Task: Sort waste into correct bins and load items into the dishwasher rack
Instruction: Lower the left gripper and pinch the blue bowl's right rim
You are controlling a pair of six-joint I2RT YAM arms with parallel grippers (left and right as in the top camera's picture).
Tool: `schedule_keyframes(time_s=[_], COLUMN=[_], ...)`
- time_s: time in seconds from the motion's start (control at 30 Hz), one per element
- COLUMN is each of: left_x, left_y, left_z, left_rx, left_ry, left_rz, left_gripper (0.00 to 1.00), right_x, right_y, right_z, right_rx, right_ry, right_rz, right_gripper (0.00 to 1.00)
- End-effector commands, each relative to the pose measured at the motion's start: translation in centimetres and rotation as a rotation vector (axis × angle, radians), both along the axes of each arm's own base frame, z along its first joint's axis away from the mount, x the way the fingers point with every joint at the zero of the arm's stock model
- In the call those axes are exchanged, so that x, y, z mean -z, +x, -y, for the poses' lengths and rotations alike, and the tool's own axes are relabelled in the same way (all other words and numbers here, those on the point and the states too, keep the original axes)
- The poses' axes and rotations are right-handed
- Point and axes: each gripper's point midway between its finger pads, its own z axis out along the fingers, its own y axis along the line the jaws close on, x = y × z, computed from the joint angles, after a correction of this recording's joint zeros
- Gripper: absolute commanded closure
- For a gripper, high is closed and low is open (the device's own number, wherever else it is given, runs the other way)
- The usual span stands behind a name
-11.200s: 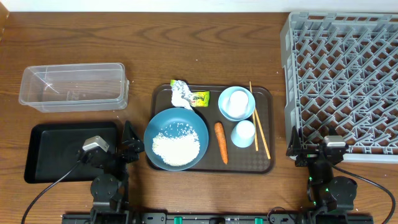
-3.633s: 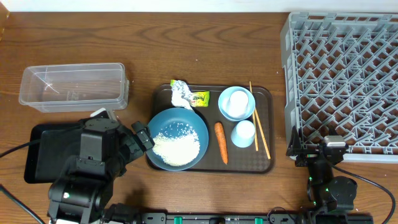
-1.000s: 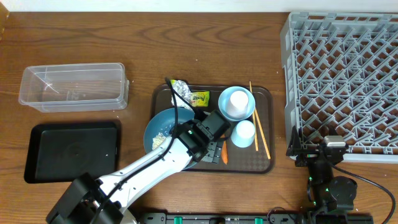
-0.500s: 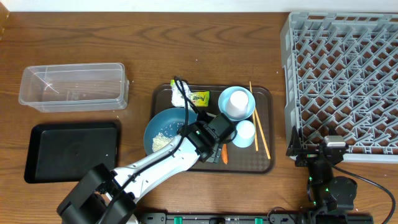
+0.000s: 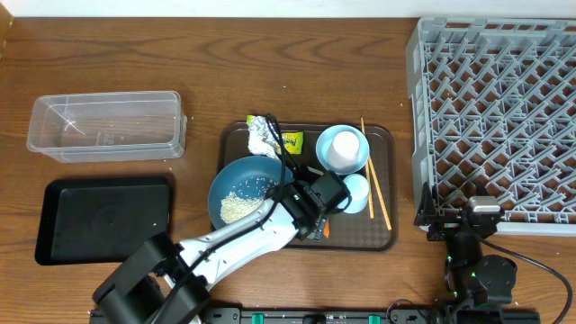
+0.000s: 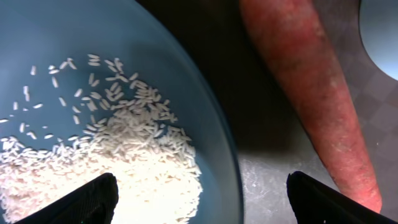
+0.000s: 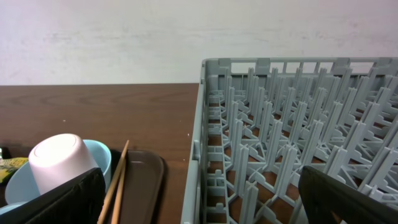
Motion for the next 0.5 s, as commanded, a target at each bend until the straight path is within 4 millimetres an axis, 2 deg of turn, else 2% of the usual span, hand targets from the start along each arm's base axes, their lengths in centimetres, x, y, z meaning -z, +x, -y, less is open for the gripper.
schedule_keyframes(time_s=[0.0,0.47], left_x=[0.0,1.1], left_y=[0.6,1.1], left_z=[0.2,-1.1], left_rx=[0.0,-0.01], left_ry=[0.018,0.105], left_rz=[0.018,0.043], left_gripper=[0.1,0.11], right_x=[0.0,0.0], right_y=[0.0,0.0], right_z=[0.2,0.2], right_rx=[0.008,0.008], right_ry=[-0.012,-0.012], right_rz=[0.0,0.0], right_gripper=[0.01,0.01])
